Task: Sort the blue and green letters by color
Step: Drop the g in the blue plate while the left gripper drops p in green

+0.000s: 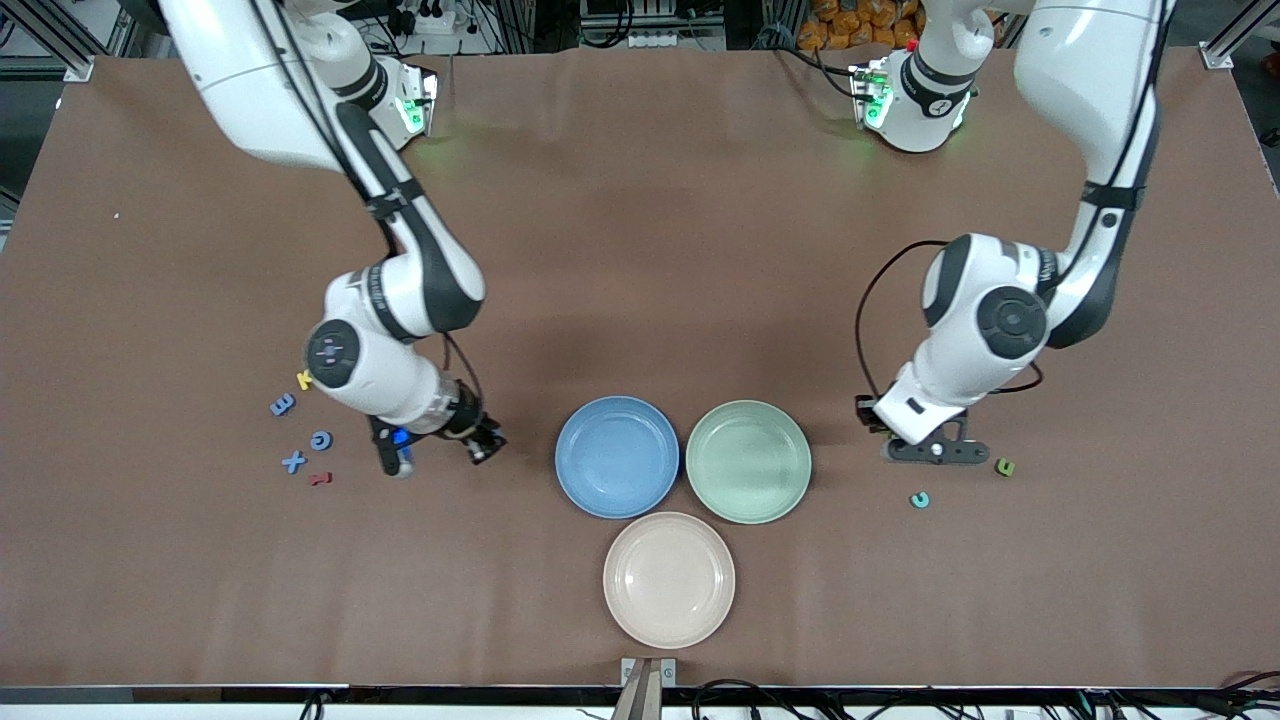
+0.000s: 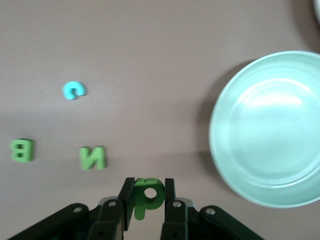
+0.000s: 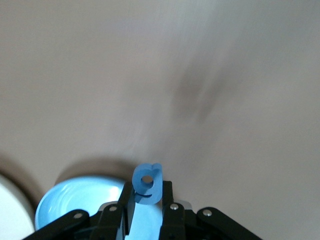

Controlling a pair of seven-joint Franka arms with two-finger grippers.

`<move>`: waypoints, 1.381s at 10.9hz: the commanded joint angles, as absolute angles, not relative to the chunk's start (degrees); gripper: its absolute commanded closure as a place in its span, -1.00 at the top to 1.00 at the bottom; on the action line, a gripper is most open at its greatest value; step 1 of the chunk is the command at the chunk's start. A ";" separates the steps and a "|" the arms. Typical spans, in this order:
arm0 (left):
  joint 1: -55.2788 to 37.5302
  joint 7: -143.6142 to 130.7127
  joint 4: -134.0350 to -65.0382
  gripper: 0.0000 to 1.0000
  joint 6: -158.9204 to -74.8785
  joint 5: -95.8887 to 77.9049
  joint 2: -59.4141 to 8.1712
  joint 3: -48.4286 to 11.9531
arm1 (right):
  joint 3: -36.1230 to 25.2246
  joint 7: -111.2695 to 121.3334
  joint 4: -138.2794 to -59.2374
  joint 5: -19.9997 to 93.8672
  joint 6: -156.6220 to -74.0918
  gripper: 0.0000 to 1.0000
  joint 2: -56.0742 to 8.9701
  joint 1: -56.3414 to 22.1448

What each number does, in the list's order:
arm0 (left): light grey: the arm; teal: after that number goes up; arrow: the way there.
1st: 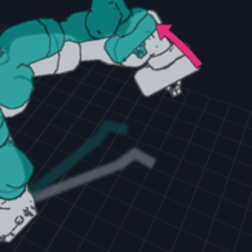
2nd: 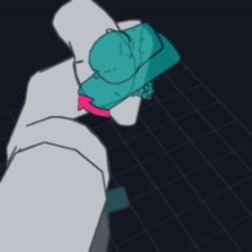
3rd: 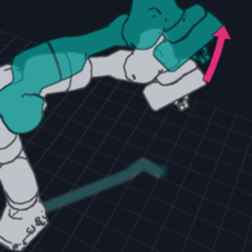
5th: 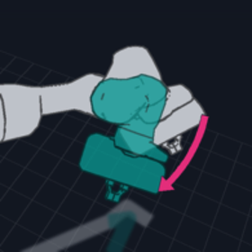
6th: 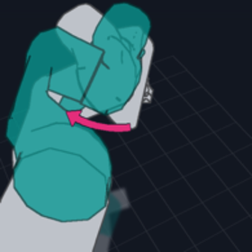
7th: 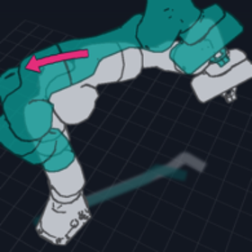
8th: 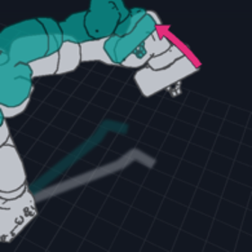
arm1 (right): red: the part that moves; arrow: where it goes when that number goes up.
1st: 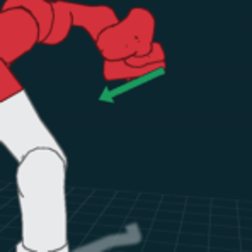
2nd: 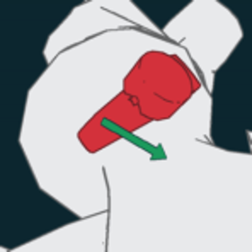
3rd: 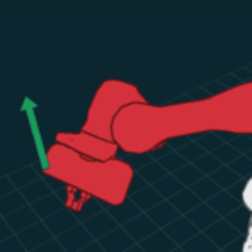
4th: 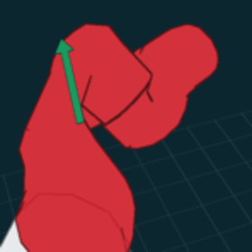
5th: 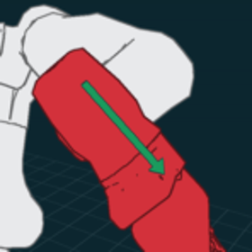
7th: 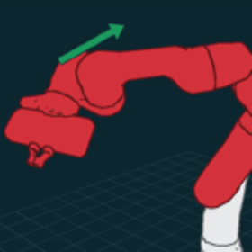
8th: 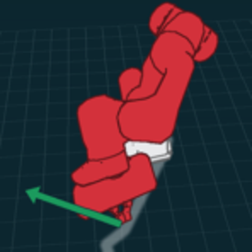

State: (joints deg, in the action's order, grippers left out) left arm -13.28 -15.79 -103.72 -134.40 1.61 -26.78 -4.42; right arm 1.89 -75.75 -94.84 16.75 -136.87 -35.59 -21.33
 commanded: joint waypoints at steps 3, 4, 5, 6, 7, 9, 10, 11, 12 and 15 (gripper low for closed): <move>-20.91 -31.44 -89.23 -1.00 -132.71 1.76 -38.92 -3.87 | 1.41 -95.85 -80.88 17.67 -144.18 -1.00 -45.95 -27.50; -21.35 -32.68 -88.25 -1.00 -132.71 1.76 -39.98 -3.87 | 1.41 -97.89 -79.55 17.67 -147.01 -1.00 -47.53 -27.68; -21.88 -33.48 -87.37 -1.00 -132.71 1.67 -40.86 -3.78 | 1.49 -98.00 -78.85 17.67 -147.30 -1.00 -48.16 -27.69; -21.97 -34.10 -86.58 -1.00 -132.71 1.67 -41.57 -3.87 | 1.49 -97.91 -78.92 17.67 -147.22 0.07 -48.16 -27.51; -22.15 -34.71 -86.14 -0.81 -132.71 1.67 -41.83 -3.87 | 1.41 -97.56 -78.93 17.23 -147.22 0.99 -48.16 -27.60; -22.24 -34.54 -86.22 0.96 -132.80 1.84 -41.75 -3.78 | 1.41 -97.21 -78.93 16.79 -146.95 1.00 -48.16 -27.42; -22.50 -34.63 -86.22 1.00 -132.80 2.11 -41.57 -3.78 | 1.32 -96.25 -79.10 16.00 -146.61 1.00 -47.99 -27.51; -22.59 -34.80 -86.22 1.00 -132.80 2.11 -41.40 -3.78 | 1.23 -93.19 -80.06 13.12 -145.30 1.00 -47.73 -27.25; -22.50 -34.80 -86.31 1.00 -132.80 2.20 -41.05 -3.78 | 1.06 -89.68 -80.24 10.14 -139.80 1.00 -47.55 -26.20; -19.96 -34.28 -88.32 1.00 -132.63 6.22 -39.21 -3.78 | 0.97 -74.48 -80.77 7.30 -124.75 1.00 -45.27 -21.28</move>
State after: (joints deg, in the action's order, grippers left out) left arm -21.63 -33.19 -87.26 -134.05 2.08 -40.87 -4.08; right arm 0.50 -83.71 -80.60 9.26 -132.91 -47.17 -24.85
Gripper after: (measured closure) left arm 0.000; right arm 0.000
